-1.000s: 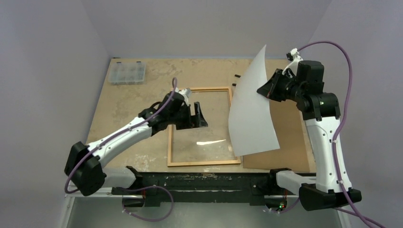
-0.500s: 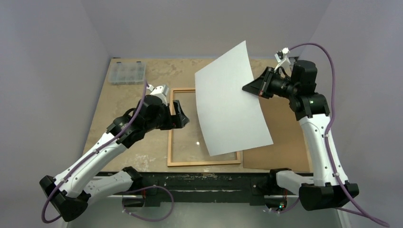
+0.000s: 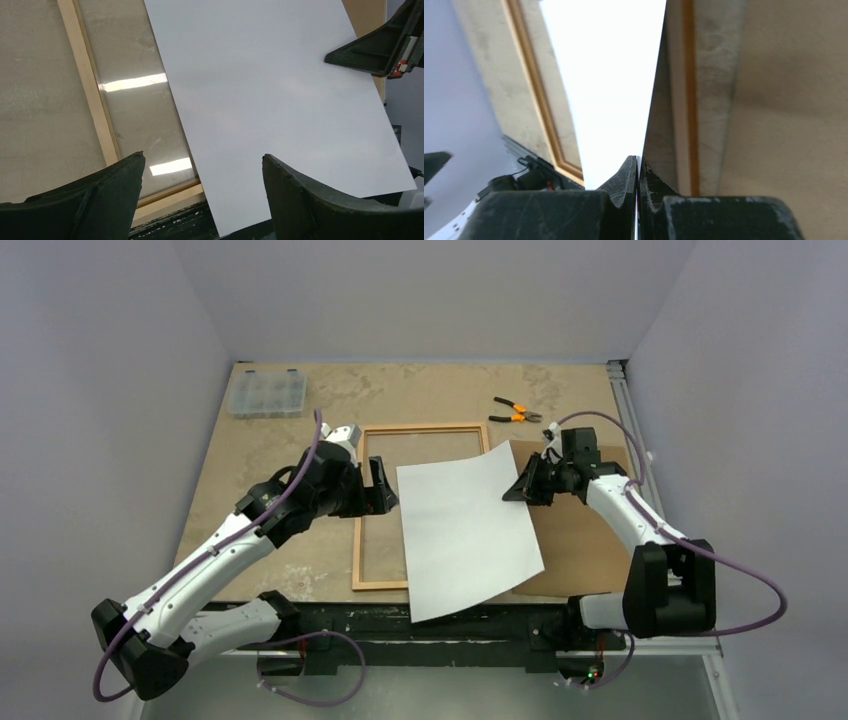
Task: Put the photo into the frame
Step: Place the photo in the photo frame.
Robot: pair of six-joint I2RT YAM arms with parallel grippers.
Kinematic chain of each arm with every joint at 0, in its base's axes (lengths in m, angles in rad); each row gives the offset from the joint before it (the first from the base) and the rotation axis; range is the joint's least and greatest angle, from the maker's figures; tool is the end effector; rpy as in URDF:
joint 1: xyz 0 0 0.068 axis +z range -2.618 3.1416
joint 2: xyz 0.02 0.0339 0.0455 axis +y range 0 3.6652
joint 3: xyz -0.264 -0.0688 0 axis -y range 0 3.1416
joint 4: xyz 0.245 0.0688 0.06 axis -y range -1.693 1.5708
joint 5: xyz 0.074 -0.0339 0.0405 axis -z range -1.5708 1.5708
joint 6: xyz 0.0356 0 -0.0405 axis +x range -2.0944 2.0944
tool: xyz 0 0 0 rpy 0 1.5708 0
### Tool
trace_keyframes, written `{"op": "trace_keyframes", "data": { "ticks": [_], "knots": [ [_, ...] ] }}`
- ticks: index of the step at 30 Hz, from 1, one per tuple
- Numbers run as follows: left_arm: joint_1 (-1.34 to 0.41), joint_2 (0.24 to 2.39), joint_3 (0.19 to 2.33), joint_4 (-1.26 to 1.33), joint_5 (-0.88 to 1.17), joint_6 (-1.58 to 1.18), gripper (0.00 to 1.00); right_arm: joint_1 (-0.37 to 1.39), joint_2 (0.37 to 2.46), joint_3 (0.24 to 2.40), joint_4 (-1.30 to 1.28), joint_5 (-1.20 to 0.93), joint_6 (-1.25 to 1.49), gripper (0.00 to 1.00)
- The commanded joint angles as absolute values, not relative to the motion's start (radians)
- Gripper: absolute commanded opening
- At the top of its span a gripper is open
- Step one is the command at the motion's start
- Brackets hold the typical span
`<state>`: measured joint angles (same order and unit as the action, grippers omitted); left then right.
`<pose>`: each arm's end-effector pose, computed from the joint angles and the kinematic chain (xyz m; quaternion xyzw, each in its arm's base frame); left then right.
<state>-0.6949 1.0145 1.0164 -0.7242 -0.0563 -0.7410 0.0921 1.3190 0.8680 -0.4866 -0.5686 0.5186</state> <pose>0.1608 -0.1314 0.3257 -0.0326 0.9105 -0.2514 0.3268 0.2595 0.0432 0.2326 0.1077 0.9100 0.3441 0.2049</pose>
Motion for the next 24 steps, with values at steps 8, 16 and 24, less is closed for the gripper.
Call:
{"op": "trace_keyframes", "data": {
  "ticks": [8, 16, 24],
  "knots": [
    [-0.690, 0.958, 1.015, -0.726, -0.057, -0.775, 0.84, 0.090, 1.325, 0.846, -0.338, -0.407, 0.518, 0.00],
    [-0.690, 0.941, 1.022, -0.734, -0.055, -0.776, 0.84, 0.090, 1.337, 0.816, -0.261, -0.380, 0.599, 0.00],
    [-0.690, 0.938, 1.017, -0.732, -0.044, -0.785, 0.84, 0.091, 1.379, 0.849, -0.245, -0.378, 0.622, 0.00]
  ]
}}
